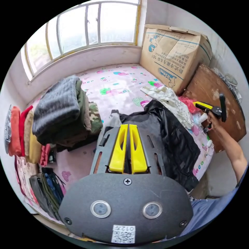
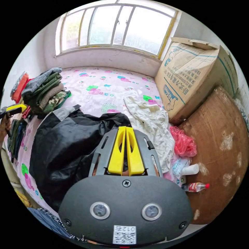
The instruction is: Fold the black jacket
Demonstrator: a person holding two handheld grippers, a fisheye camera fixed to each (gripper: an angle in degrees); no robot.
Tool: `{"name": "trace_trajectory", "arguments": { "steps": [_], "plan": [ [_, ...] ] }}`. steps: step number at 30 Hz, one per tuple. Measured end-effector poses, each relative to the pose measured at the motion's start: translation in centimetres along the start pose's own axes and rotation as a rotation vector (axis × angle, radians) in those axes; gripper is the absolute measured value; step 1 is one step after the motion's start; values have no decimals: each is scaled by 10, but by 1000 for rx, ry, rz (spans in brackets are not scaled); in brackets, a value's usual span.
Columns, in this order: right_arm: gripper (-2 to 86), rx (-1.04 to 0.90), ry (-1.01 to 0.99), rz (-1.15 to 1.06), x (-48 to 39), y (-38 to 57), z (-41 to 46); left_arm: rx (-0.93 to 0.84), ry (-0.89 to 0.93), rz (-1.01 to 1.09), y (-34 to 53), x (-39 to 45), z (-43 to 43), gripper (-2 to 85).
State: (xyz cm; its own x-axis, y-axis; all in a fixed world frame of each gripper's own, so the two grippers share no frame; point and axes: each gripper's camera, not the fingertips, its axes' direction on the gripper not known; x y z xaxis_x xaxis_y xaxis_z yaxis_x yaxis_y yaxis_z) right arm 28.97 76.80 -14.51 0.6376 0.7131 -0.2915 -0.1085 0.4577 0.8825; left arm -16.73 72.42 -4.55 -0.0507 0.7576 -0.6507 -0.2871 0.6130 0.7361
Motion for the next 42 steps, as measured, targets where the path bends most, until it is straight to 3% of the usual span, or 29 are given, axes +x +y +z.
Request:
{"name": "trace_trajectory", "arguments": {
  "steps": [7, 10, 12, 15, 21, 27, 34, 37, 42],
  "plan": [
    [3, 57, -336, -139, -90, 147, 16, -50, 121, -320, 200, -141, -27, 17],
    [7, 35, -653, -183, -164, 194, 22, -102, 147, -449, 298, -184, -38, 27],
    [11, -72, -832, -201, -232, 221, 47, -115, 150, -519, 363, -206, -49, 33],
    [17, -248, -942, -182, -300, 250, 100, -158, 154, -533, 414, -218, -57, 41],
    [60, -555, -960, 65, -335, 293, 216, -225, 278, -506, 460, -226, -59, 61],
    [78, -690, -950, 322, -329, 341, 282, -244, 423, -528, 475, -245, -61, 84],
    [66, -730, -1010, 442, -336, 378, 317, -267, 557, -567, 489, -272, -67, 82],
    [22, -718, -1024, 467, -335, 392, 320, -287, 568, -569, 495, -286, -72, 62],
    [5, -595, -1235, 466, -323, 383, 279, -241, 574, -606, 507, -320, -105, 23]
  ]
}}
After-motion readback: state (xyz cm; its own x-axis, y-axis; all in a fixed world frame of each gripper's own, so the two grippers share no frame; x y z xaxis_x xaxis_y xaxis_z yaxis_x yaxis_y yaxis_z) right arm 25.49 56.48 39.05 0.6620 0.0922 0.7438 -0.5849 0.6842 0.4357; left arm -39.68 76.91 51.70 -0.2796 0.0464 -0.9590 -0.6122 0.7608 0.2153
